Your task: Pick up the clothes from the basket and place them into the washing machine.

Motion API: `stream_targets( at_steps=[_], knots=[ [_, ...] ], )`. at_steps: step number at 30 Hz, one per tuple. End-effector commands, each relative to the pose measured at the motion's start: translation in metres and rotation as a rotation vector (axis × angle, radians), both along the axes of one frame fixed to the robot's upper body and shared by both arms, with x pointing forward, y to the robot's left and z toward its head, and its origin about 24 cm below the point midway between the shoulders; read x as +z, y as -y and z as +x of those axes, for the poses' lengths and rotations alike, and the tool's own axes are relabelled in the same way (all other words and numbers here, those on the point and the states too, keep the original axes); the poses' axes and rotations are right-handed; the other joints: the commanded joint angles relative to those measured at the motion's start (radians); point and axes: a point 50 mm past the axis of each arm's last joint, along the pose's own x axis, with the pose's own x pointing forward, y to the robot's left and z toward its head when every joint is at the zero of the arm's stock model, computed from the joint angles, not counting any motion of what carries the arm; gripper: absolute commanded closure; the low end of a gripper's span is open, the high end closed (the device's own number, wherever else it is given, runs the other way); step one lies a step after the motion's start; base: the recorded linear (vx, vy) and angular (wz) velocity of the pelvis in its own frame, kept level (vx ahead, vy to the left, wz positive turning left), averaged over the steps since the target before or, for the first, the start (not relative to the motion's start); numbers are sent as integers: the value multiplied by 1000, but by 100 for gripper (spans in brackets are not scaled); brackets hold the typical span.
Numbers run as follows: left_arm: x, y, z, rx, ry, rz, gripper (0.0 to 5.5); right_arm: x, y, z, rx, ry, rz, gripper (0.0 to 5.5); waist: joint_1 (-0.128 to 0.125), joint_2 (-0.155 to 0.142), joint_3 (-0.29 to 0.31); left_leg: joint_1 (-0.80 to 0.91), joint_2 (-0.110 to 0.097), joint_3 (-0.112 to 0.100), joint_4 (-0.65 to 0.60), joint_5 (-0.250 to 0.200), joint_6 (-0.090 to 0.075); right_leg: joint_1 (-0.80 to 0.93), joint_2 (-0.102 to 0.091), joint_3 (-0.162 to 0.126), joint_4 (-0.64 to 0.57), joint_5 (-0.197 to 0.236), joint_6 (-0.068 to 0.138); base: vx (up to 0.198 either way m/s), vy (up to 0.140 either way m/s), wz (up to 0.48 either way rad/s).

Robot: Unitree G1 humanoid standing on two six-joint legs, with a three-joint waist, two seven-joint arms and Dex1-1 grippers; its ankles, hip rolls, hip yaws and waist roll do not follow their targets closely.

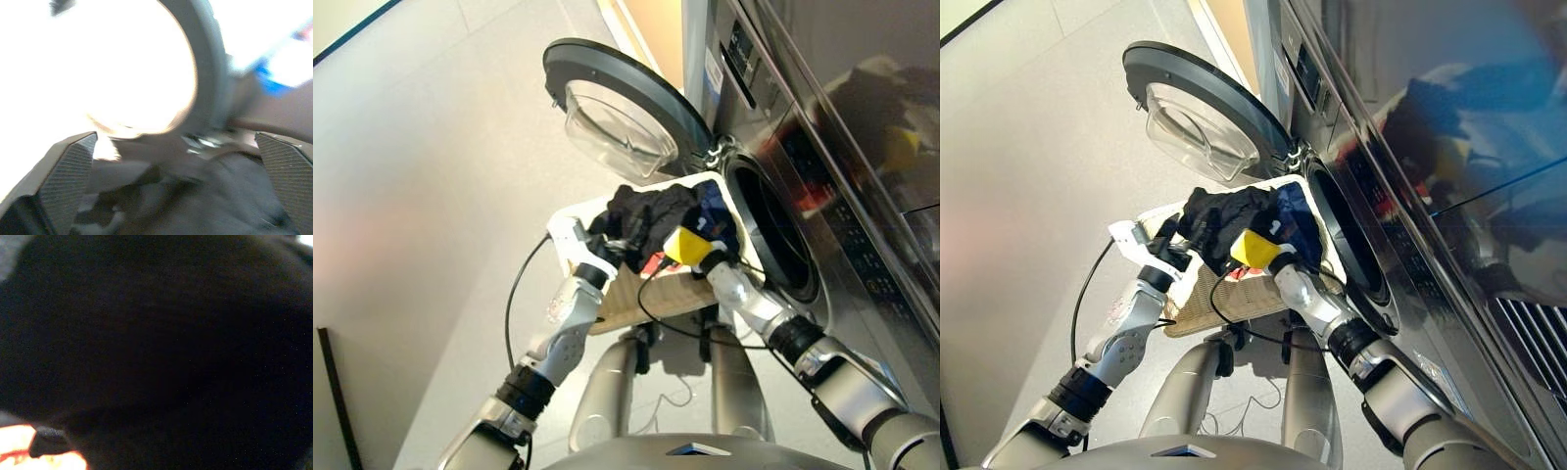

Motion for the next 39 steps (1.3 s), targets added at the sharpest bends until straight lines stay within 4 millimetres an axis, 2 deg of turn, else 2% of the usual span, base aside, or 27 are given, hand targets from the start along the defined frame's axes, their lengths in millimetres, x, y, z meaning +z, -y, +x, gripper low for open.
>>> stream_targets(
  at_steps=[1, 3, 7, 9, 10, 12, 13, 16, 19, 24, 25, 26, 27, 30, 31, 32, 33, 36, 39],
  knots=[
    [7, -30, 1, 210, 42, 28, 0, 9, 4, 4, -142, 31, 271, 550, 10, -7, -21, -37, -25, -39, 41, -44, 10, 66, 11, -7, -165, 89, 67, 0, 0, 0],
    [-3, -40, -1, 286, -2, 53, 0, 5, 15, 4, -230, 11, 362, 550, 10, -5, -16, -41, -25, -37, 36, -40, 9, 61, 11, -5, -167, 90, 67, 0, 0, 0],
    [-27, -43, -3, 312, -115, 136, 0, 1, 34, 7, -381, -7, 528, 550, 11, 4, 4, -56, -27, -35, 34, -34, 8, 47, 7, -6, -168, 91, 68, 0, 0, 0],
    [-35, -41, -1, 299, -151, 180, 0, 7, 43, 11, -449, 21, 643, 550, 11, 11, 18, -71, -29, -37, 34, -30, 7, 31, 5, -6, -165, 92, 68, 0, 0, 0],
    [-35, -41, -1, 299, -150, 180, 0, 8, 43, 11, -449, 22, 643, 550, 11, 11, 18, -72, -29, -37, 34, -30, 7, 31, 5, -6, -164, 92, 68, 0, 0, 0],
    [-41, -33, 2, 261, -181, 226, 0, 21, 50, 21, -513, 66, 812, 550, 15, 24, 40, -105, -29, -38, 42, -26, 5, -6, 3, -8, -150, 89, 66, 0, 0, 0],
    [-41, -33, 2, 261, -181, 226, 0, 21, 51, 22, -513, 67, 813, 550, 16, 24, 40, -107, -29, -38, 43, -27, 5, -7, 3, -8, -149, 89, 66, 0, 0, 0],
    [-40, -21, 8, 182, -166, 306, 0, 47, 54, 37, -537, 154, 941, 550, 18, 42, 66, -171, -25, -38, 82, -34, 6, -73, 1, -7, -110, 82, 62, 0, 0, 0],
    [-34, -14, 10, 143, -129, 346, 0, 78, 67, 52, -592, 264, 1048, 550, 30, 63, 75, -240, -24, -38, 128, -45, 5, -147, 0, -3, -62, 72, 58, 0, 0, 0],
    [-23, -10, 11, 86, -63, 398, 0, 157, 102, 73, -662, 507, 1195, 550, 59, 96, 90, -359, -15, -35, 227, -77, 9, -276, 3, 14, 37, 51, 56, 0, 0, 0],
    [-22, -11, 12, 85, -62, 404, 0, 175, 109, 73, -658, 574, 1226, 550, 61, 101, 91, -381, -13, -31, 250, -83, 8, -301, 4, 18, 60, 48, 55, 0, 0, 0],
    [-22, -11, 13, 84, -59, 404, 0, 176, 109, 73, -658, 577, 1226, 550, 64, 100, 89, -389, -12, -30, 257, -87, 8, -309, 5, 19, 66, 45, 55, 0, 0, 0],
    [-23, -12, 14, 84, -69, 411, 0, 204, 128, 66, -665, 708, 1247, 550, 60, 107, 92, -410, -10, -25, 280, -97, 9, -342, 9, 29, 94, 39, 54, 0, 0, 0],
    [-29, -13, 15, 92, -101, 434, 0, 240, 156, 50, -713, 901, 1240, 550, 56, 112, 88, -437, -5, -17, 324, -119, 13, -381, 17, 42, 141, 24, 53, 0, 0, 0],
    [-32, -15, 15, 94, -111, 445, 0, 247, 166, 45, -747, 949, 1227, 550, 58, 112, 84, -438, -4, -15, 329, -125, 15, -387, 21, 44, 147, 21, 54, 0, 0, 0],
    [-31, -14, 15, 92, -109, 445, 0, 248, 166, 45, -750, 953, 1224, 550, 61, 112, 84, -440, -3, -14, 331, -127, 15, -389, 22, 46, 149, 20, 55, 47, 54, -150],
    [-33, -19, 14, 110, -121, 456, 0, 261, 190, 30, -849, 1058, 1172, 550, 53, 113, 80, -439, -1, -5, 332, -133, 20, -396, 25, 53, 151, 20, 56, 40, 58, -238],
    [-32, -19, 15, 122, -114, 449, 0, 271, 219, 10, -999, 1179, 1185, 550, 49, 113, 75, -438, 1, 1, 327, -141, 25, -405, 29, 62, 149, 22, 60, 33, 47, -334],
    [-28, -17, 17, 126, -101, 446, 0, 265, 235, 0, -1117, 1202, 1143, 550, 41, 110, 64, -436, -5, 1, 322, -144, 26, -405, 28, 67, 144, 23, 62, 9, 5, -80]
  ],
)
